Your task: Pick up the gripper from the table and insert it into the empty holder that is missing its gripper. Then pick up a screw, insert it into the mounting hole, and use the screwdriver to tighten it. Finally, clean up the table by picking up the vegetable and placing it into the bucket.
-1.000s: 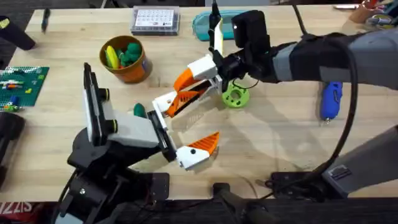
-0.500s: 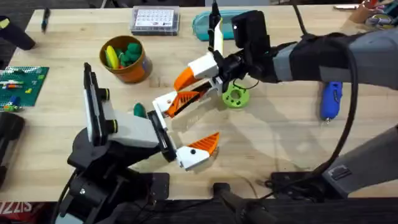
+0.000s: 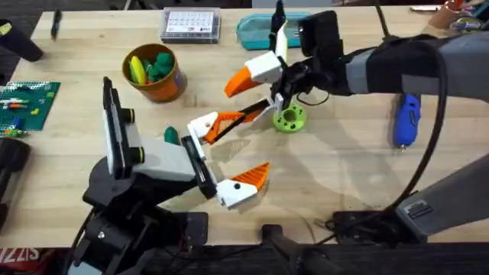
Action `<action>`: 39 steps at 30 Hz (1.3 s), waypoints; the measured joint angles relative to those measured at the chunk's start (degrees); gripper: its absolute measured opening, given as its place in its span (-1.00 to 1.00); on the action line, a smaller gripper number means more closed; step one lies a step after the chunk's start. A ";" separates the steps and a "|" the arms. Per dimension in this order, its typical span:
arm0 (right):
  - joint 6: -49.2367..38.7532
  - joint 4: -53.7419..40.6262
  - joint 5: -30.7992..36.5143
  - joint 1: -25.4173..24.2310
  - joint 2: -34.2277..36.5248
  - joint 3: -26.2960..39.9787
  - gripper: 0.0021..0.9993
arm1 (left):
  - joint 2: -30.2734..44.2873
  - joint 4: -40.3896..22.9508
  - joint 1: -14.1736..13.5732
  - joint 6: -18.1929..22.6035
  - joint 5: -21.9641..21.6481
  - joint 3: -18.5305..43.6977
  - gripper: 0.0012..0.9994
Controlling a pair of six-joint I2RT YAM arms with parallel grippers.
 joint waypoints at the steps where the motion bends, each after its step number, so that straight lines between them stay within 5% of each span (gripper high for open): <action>1: -0.08 -0.04 0.00 0.55 0.00 0.00 0.82 | 0.00 0.00 0.00 0.02 0.00 0.00 0.97; 6: -0.35 -0.11 -0.11 2.83 0.00 0.00 0.43 | 0.02 -0.02 0.00 0.00 0.00 0.00 0.97; 11: -0.40 -0.14 -0.41 2.97 0.00 0.00 -0.32 | 0.00 -0.02 0.00 0.00 0.00 0.00 0.97; 16: -0.45 -0.15 -0.40 2.94 0.00 0.00 -0.49 | 0.02 0.00 0.00 0.04 -0.02 0.00 0.97; 22: -0.39 -0.28 0.05 2.90 0.27 0.00 -0.96 | 0.00 0.16 0.00 0.65 -0.04 0.00 0.97; 31: -0.38 -0.12 0.66 2.90 0.31 0.00 -0.96 | 0.00 0.05 0.00 0.72 -0.64 0.00 0.97; 39: -0.10 1.20 2.93 2.92 0.31 0.00 -0.97 | 0.02 0.22 -0.15 -0.15 -6.12 0.00 0.97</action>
